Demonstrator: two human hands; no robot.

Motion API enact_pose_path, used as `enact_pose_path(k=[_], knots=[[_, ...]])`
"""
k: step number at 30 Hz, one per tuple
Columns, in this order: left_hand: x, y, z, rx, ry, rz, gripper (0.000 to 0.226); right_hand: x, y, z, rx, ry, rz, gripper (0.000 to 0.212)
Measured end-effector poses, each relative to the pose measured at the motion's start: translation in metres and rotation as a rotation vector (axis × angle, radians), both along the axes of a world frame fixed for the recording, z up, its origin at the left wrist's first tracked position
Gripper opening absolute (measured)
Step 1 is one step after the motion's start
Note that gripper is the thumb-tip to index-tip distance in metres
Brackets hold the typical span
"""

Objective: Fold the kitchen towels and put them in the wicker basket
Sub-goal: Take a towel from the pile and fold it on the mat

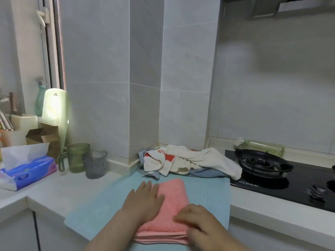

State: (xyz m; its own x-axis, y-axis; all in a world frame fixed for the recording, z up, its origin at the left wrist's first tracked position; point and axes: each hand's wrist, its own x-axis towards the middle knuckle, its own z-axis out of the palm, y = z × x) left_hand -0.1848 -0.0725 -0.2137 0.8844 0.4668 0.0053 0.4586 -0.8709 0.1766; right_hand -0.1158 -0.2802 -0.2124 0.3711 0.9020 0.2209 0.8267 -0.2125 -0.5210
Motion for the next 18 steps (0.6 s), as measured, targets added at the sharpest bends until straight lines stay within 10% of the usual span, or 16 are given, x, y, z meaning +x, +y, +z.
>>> enact_pose_path(k=[3,11,18], knots=[[0.003,-0.001,-0.006,0.010,-0.021,0.003,0.061,0.024,0.018,0.014,0.251,0.339,-0.229,0.031],[0.001,-0.003,-0.009,0.023,-0.059,0.014,0.060,0.089,0.087,0.042,-0.136,0.758,-0.351,0.013],[0.001,-0.002,-0.012,0.008,-0.074,0.014,0.059,0.106,0.099,0.045,-0.453,0.561,-0.384,0.040]])
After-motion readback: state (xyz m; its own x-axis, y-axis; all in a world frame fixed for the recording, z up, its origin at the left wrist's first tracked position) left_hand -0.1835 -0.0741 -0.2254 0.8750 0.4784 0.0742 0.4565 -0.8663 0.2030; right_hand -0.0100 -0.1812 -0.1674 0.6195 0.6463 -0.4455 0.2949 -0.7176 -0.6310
